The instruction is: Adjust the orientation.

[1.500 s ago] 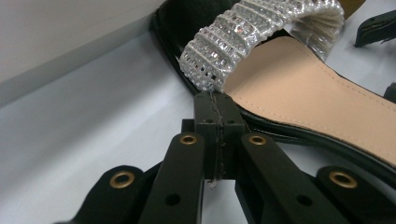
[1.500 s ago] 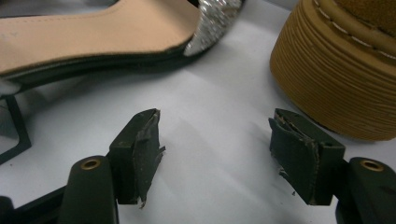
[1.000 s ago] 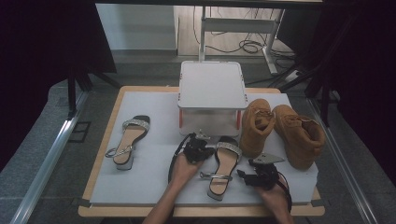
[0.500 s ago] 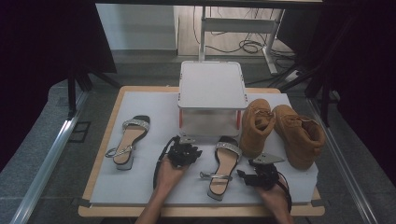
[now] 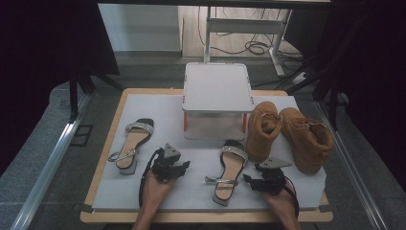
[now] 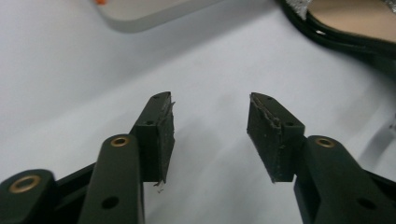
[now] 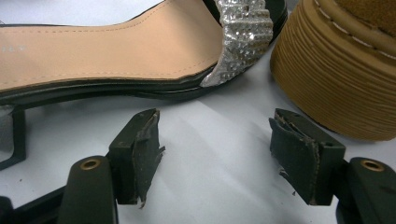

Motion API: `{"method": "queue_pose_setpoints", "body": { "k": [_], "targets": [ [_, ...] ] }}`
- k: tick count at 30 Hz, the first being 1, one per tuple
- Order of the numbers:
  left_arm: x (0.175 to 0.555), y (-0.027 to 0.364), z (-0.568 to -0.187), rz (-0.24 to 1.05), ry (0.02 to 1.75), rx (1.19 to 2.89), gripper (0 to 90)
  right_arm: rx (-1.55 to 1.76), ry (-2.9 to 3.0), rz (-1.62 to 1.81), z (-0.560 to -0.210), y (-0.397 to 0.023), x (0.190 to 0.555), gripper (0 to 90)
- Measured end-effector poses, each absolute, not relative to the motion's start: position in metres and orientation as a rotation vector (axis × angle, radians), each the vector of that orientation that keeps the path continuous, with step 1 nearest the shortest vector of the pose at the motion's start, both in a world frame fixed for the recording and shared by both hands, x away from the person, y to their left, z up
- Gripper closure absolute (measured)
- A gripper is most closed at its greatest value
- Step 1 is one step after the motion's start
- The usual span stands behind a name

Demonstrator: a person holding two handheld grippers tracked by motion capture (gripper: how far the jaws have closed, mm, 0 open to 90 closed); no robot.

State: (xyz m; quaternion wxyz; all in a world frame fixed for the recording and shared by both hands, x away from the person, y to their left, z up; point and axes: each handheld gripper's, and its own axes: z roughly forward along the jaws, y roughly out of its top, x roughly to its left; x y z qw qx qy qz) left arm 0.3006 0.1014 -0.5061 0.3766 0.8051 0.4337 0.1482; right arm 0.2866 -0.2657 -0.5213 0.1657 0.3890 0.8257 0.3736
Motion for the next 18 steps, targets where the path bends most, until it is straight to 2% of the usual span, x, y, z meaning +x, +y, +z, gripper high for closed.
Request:
{"method": "queue_pose_setpoints", "body": {
  "k": [11,18],
  "targets": [
    [0.274,0.13,-0.506,0.421,1.216,1.979,38.3,1.108,2.351,1.064,-0.521,-0.266,0.287,32.5],
    [0.258,0.149,-0.507,0.455,1.284,1.965,27.4,1.107,2.351,1.064,-0.521,-0.266,0.287,32.5]
  ]
}}
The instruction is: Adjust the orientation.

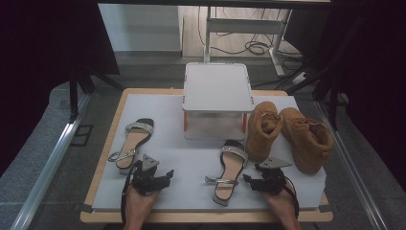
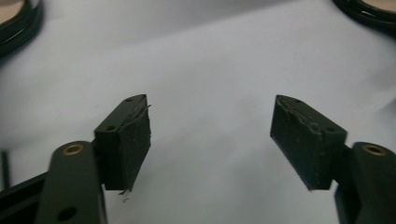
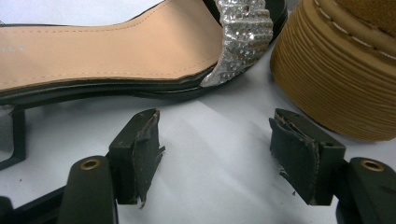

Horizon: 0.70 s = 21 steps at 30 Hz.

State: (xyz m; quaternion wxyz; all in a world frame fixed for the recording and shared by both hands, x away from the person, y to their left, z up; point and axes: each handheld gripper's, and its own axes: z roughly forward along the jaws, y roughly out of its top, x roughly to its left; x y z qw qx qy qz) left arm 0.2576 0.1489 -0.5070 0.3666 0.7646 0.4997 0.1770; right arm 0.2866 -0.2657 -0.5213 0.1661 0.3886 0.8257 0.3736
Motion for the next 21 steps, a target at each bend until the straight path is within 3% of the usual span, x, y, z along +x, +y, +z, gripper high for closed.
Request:
{"method": "queue_pose_setpoints", "body": {
  "k": [15,21],
  "targets": [
    [0.234,0.191,-0.5,0.506,1.393,1.918,15.9,1.106,2.351,1.063,-0.521,-0.266,0.287,32.5],
    [0.229,0.207,-0.501,0.509,1.438,1.89,15.6,1.106,2.351,1.063,-0.521,-0.266,0.287,32.5]
  ]
}}
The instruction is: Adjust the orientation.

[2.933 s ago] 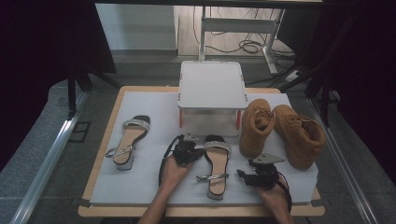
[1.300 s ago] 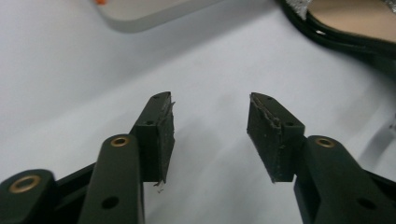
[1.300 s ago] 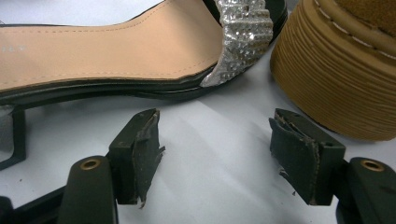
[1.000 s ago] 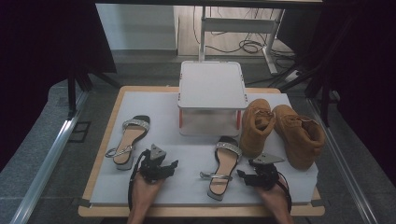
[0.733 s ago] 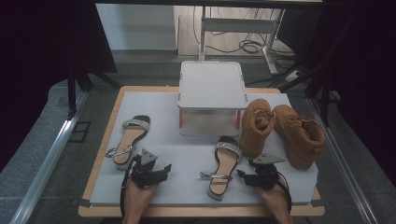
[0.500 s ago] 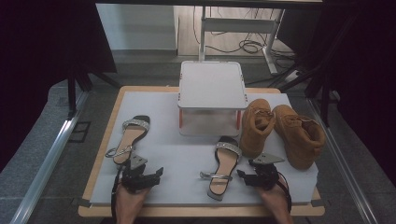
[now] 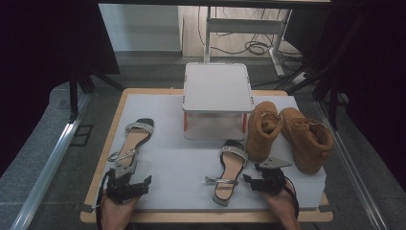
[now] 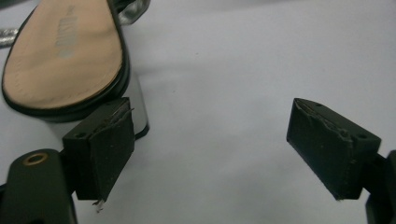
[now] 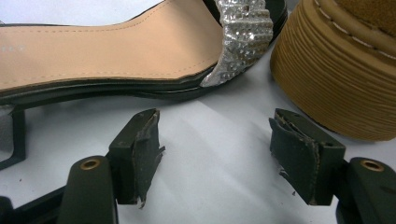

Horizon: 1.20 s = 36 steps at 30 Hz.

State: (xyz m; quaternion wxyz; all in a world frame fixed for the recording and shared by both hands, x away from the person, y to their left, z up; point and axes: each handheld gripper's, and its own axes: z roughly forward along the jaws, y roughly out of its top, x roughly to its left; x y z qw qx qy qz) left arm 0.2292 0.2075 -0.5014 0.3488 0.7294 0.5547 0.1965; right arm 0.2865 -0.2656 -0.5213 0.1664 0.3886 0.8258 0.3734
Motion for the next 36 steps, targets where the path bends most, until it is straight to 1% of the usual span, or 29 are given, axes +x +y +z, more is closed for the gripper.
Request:
{"method": "queue_pose_setpoints", "body": {
  "k": [5,14,20,21,28,36],
  "targets": [
    [0.227,0.214,-0.502,0.503,1.464,1.88,15.9,1.106,2.35,1.063,-0.521,-0.266,0.287,32.4],
    [0.225,0.23,-0.503,0.56,1.532,1.856,16.3,1.106,2.351,1.063,-0.521,-0.266,0.287,32.5],
    [0.236,0.24,-0.506,0.598,1.568,1.859,16.5,1.106,2.351,1.063,-0.521,-0.266,0.287,32.5],
    [0.243,0.244,-0.507,0.6,1.573,1.861,16.6,1.106,2.35,1.063,-0.521,-0.266,0.287,32.5],
    [0.264,0.246,-0.507,0.579,1.58,1.886,19.9,1.106,2.35,1.063,-0.521,-0.266,0.287,32.5],
    [0.288,0.244,-0.504,0.555,1.6,1.915,21.8,1.107,2.351,1.063,-0.521,-0.266,0.287,32.5]
  ]
}}
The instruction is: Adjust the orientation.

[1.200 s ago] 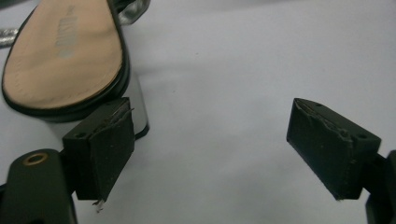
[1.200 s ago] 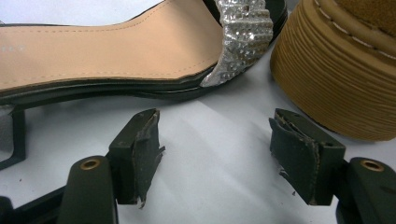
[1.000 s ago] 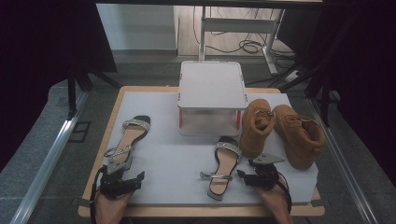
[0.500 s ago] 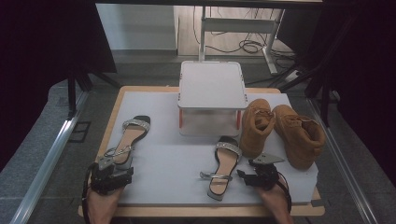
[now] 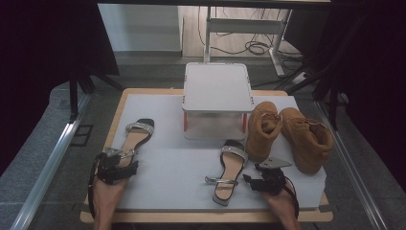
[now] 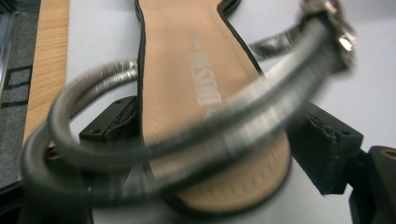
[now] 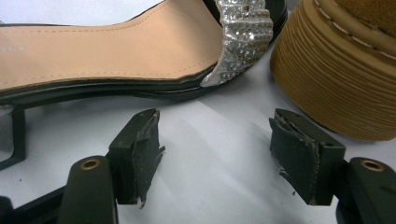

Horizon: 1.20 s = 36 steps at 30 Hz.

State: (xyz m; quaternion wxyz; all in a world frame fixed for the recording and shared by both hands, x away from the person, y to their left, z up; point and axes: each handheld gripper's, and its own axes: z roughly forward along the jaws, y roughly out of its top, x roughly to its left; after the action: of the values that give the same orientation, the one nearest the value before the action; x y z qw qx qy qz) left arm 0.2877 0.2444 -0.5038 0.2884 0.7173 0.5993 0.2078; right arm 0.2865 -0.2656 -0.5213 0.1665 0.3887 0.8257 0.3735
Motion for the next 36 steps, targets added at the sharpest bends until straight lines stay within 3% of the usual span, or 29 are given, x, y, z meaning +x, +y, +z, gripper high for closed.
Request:
{"method": "queue_pose_setpoints", "body": {
  "k": [18,21,36],
  "targets": [
    [0.32,0.245,-0.504,0.473,1.737,1.898,29.5,1.107,2.351,1.063,-0.521,-0.266,0.287,32.5],
    [0.321,0.244,-0.503,0.463,1.726,1.901,37.3,1.107,2.351,1.063,-0.521,-0.266,0.287,32.5],
    [0.312,0.247,-0.497,0.492,1.612,1.9,38.9,1.107,2.351,1.063,-0.521,-0.266,0.287,32.5]
  ]
}}
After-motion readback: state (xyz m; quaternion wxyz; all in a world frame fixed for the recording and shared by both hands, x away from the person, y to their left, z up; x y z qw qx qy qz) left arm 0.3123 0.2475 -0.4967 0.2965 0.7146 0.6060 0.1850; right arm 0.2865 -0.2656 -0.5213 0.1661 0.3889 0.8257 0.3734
